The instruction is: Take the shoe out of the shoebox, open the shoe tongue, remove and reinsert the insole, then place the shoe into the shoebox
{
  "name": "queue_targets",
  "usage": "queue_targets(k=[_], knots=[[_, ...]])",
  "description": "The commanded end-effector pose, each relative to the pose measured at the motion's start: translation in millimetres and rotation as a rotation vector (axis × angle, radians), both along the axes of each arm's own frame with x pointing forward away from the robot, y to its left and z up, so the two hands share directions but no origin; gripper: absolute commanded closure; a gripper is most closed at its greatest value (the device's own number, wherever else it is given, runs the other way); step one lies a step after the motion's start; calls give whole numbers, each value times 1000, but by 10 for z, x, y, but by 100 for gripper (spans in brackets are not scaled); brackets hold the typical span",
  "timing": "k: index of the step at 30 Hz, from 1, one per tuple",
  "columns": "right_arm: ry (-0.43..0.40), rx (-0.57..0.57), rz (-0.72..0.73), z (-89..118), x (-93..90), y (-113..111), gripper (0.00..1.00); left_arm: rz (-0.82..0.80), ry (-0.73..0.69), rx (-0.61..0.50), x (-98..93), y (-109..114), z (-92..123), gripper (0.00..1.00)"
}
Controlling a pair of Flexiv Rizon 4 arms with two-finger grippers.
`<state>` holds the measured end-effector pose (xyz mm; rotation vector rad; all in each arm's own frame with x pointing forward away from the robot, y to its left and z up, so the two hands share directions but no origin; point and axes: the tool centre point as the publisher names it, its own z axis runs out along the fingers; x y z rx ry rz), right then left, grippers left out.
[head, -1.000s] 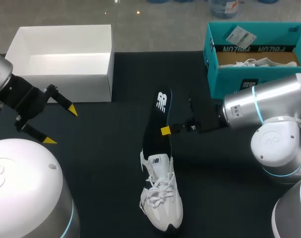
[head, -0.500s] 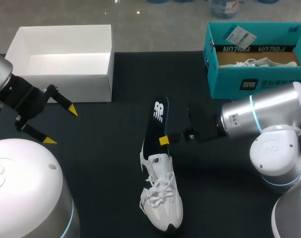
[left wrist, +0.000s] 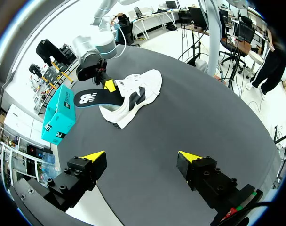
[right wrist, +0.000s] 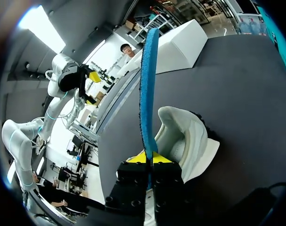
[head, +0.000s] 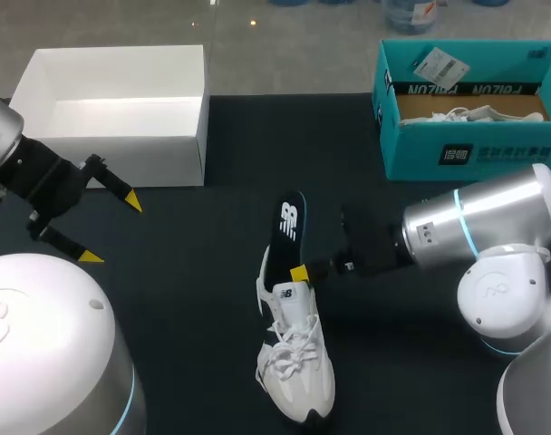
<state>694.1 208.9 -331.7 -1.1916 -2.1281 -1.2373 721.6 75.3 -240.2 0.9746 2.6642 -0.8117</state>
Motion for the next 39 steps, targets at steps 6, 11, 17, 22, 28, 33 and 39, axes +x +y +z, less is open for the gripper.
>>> queue_targets(k=[6,11,17,22,28,33,39], knots=[[3,-1,-4,-5,9,23,100,1,0,3,-6,-3,2,0],[7,-3,-5,11,40,28,91,1,0,3,-6,-3,2,0],[-5,-7,-2,71,126,41,65,1,0,3,-6,-3,2,0],[-19,-9,4,102,196,41,66,1,0,3,-6,-3,2,0],[-37,-14,16,158,295,48,71,1,0,3,-6,-3,2,0],[-50,-24,20,191,349,37,73,1,0,3,-6,-3,2,0],[-52,-31,11,208,346,-1,85,1,0,3,-6,-3,2,0]])
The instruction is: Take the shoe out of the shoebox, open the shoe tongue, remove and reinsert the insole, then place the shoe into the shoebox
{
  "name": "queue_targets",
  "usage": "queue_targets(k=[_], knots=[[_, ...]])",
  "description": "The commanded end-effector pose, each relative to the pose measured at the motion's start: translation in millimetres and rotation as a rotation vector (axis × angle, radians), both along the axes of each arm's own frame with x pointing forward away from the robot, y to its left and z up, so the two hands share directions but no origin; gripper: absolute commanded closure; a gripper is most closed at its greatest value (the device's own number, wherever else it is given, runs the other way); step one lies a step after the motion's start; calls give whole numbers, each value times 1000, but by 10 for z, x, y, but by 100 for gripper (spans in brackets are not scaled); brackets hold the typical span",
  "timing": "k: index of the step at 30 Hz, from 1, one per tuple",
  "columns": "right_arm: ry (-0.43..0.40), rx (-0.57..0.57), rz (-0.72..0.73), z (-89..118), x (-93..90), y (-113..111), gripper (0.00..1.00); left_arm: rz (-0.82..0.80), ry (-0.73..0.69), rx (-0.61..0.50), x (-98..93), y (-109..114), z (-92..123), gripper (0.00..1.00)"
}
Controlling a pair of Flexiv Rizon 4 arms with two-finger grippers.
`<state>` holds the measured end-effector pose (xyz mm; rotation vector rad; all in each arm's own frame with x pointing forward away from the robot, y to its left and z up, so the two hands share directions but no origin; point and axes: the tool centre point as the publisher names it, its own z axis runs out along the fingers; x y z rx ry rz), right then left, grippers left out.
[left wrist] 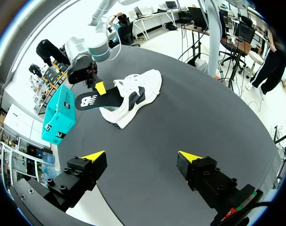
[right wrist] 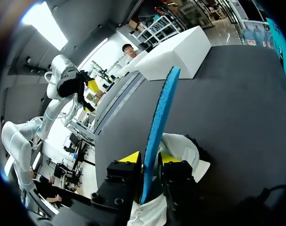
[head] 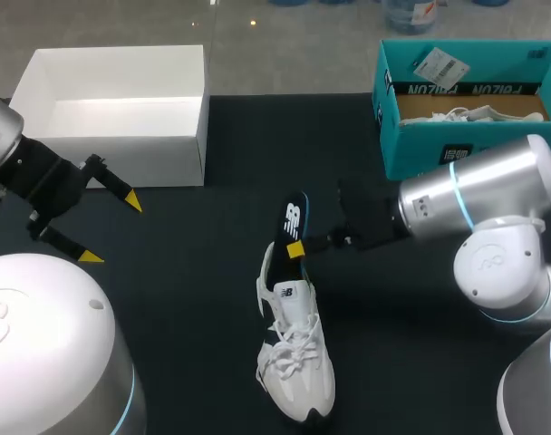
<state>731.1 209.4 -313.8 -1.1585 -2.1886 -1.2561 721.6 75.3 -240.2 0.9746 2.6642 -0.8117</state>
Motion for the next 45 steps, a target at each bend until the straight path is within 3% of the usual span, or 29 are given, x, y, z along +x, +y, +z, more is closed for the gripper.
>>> queue_targets(k=[1,2,10,26,34,35,37,38,40,45], knots=[[1,-13,-7,31,-26,-9,93,1,0,3,-6,-3,2,0],[1,-14,-9,34,-29,-13,100,1,0,3,-6,-3,2,0],[7,-7,13,-21,-42,34,100,1,0,3,-6,-3,2,0],[58,9,25,-183,-284,134,100,1,0,3,-6,-3,2,0],[76,5,24,-218,-316,136,100,1,0,3,-6,-3,2,0],[76,3,24,-211,-301,134,96,1,0,3,-6,-3,2,0],[72,0,24,-181,-268,131,73,1,0,3,-6,-3,2,0],[67,-2,25,-169,-252,130,70,1,0,3,-6,-3,2,0],[59,-5,26,-151,-220,124,67,1,0,3,-6,-3,2,0],[45,-14,27,-123,-159,101,71,1,0,3,-6,-3,2,0]])
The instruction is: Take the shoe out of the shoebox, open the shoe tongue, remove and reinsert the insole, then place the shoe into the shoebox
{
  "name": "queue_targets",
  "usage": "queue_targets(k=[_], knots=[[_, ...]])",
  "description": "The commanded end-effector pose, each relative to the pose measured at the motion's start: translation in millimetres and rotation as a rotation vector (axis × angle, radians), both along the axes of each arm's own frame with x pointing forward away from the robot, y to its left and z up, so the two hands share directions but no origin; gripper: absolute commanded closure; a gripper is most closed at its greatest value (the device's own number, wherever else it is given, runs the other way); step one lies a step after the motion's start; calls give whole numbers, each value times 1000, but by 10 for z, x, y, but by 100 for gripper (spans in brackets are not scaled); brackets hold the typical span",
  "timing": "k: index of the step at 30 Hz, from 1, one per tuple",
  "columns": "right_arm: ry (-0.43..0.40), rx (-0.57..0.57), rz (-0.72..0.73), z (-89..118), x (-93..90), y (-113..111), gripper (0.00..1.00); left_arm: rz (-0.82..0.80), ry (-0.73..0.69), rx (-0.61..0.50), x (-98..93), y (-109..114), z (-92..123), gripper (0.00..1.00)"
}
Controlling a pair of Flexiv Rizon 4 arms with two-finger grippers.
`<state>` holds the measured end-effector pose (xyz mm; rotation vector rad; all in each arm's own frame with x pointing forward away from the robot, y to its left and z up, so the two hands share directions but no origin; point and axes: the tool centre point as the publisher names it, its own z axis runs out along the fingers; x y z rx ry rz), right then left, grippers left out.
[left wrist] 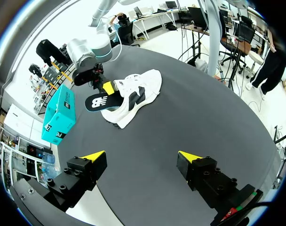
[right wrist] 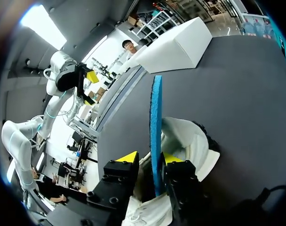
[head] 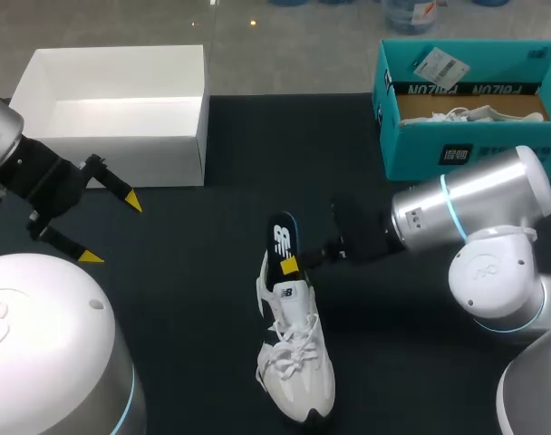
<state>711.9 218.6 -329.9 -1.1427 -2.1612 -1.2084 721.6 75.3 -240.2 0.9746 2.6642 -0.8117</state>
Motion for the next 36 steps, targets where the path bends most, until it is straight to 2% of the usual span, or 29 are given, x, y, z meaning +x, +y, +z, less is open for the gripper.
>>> queue_targets(k=[1,13,15,19,21,29,36], knots=[[-5,-18,0,48,47,0,71,1,0,3,-6,-3,2,0],[-43,-36,-6,172,155,-97,75,1,0,3,-6,-3,2,0],[-43,-39,-9,164,166,-119,78,1,0,3,-6,-3,2,0],[-33,-44,-5,138,187,-140,96,1,0,3,-6,-3,2,0],[-25,-45,0,120,197,-138,100,1,0,3,-6,-3,2,0],[-14,-42,4,68,189,-117,100,1,0,3,-6,-3,2,0],[13,-28,2,3,7,-81,100,1,0,3,-6,-3,2,0]])
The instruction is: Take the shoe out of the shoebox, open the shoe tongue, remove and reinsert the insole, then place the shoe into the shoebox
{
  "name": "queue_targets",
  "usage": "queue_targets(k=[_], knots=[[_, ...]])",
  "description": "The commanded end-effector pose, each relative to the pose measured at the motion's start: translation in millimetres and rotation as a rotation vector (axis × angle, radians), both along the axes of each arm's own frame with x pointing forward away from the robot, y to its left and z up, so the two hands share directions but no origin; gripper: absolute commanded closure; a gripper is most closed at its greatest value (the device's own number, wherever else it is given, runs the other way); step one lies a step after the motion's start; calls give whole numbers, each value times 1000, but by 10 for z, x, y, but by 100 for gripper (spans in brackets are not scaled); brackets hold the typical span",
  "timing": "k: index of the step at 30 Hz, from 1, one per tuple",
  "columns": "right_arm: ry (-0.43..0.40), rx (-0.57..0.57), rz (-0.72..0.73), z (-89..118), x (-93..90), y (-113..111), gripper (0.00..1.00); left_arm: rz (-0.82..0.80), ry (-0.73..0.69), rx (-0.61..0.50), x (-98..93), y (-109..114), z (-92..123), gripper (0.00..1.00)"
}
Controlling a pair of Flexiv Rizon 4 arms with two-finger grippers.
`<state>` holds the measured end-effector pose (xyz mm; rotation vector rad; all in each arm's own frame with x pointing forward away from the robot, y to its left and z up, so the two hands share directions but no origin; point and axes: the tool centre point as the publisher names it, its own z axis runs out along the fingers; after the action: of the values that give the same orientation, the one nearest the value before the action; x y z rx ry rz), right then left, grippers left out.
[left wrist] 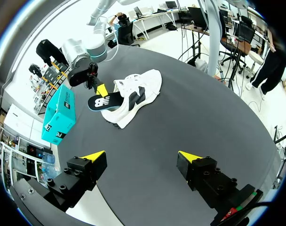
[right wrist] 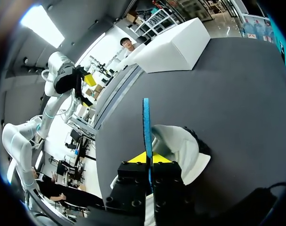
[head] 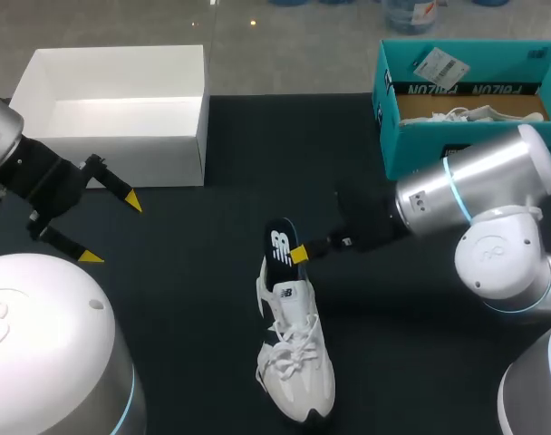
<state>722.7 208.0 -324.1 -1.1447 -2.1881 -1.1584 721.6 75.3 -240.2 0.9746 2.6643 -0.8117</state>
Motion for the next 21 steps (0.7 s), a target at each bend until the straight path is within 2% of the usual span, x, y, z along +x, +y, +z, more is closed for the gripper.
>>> queue_targets(k=[1,10,15,19,21], knots=[[7,10,-12,-66,-132,35,100,1,0,3,-6,-3,2,0],[41,27,-20,-166,-325,84,100,1,0,3,-6,-3,2,0],[54,23,-14,-196,-330,116,100,1,0,3,-6,-3,2,0],[46,19,-15,-154,-262,89,100,1,0,3,-6,-3,2,0],[38,15,-18,-135,-228,68,92,1,0,3,-6,-3,2,0]])
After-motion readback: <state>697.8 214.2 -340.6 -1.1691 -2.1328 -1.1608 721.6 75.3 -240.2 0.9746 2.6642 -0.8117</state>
